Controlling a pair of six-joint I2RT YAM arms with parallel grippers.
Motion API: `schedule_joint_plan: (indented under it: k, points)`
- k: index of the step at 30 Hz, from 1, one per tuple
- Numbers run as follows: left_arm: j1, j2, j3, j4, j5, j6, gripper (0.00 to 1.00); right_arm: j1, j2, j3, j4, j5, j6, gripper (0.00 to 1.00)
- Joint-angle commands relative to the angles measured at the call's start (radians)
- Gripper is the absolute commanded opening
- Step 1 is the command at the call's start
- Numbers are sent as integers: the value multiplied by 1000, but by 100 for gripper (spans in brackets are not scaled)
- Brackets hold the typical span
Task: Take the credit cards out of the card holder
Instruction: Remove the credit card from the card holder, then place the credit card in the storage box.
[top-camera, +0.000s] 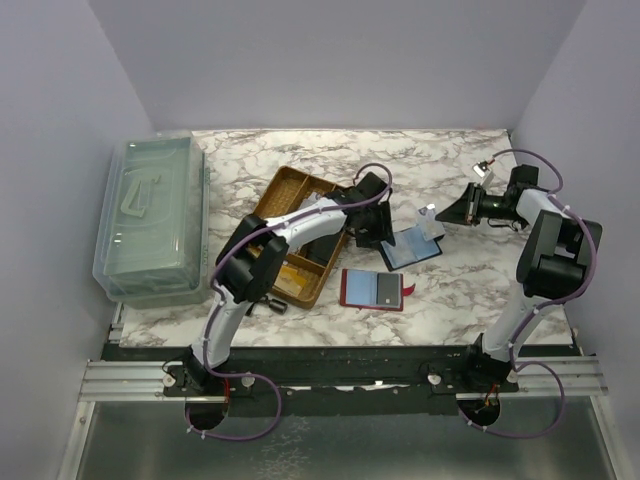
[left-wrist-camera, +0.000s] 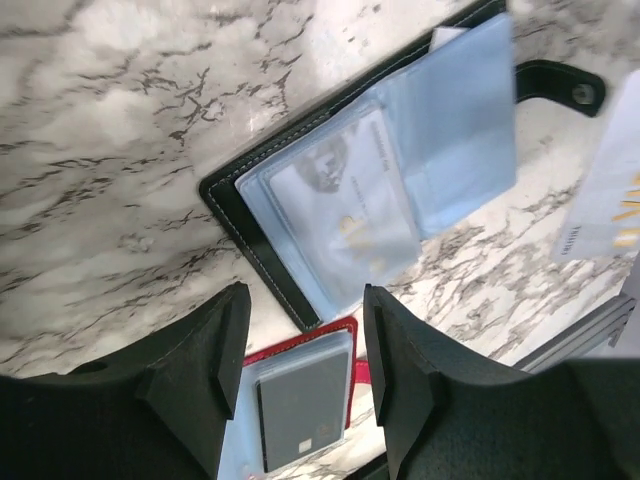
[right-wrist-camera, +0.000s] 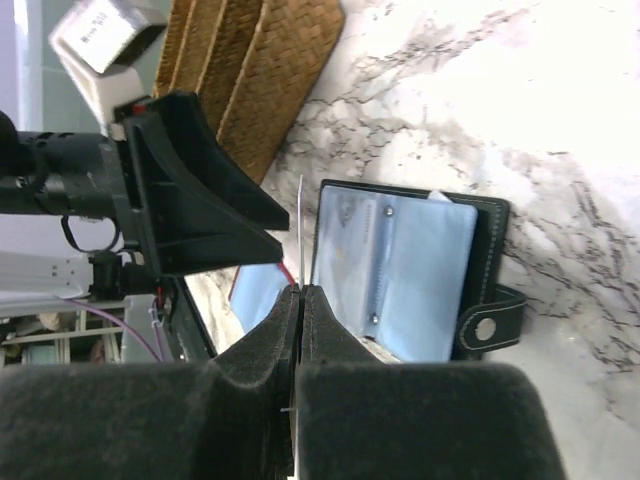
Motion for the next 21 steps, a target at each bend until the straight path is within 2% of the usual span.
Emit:
schedule_joint_plan:
  k: [1,6,8,10,11,13,15,16,21]
  points:
    - [4,-191,-91,135,-104,103,55,2,-35,-37,12,-130,-8,0]
    - [7,-322,-184,226,-158,156,57,2,-30,-52,-3,-216,3,0]
    - [12,-372,-238,284,-167,158,66,5,-22,-39,-35,-246,-9,0]
    - [35,-412,-318,375,-124,112,82,8,-16,-27,-61,-269,-17,0]
    - [59,-427,-369,446,-69,70,90,11,-15,-22,-74,-278,-18,0]
    - [114,-445,-500,678,120,-62,98,20,-10,-12,-91,-298,-19,0]
    - [155,-450,-621,930,237,-197,99,29,-2,2,-118,-317,-25,0]
    - [158,-449,-642,984,258,-214,99,33,2,8,-130,-324,-29,0]
    - [152,-432,-628,1022,329,-203,99,63,8,30,-161,-366,-19,0]
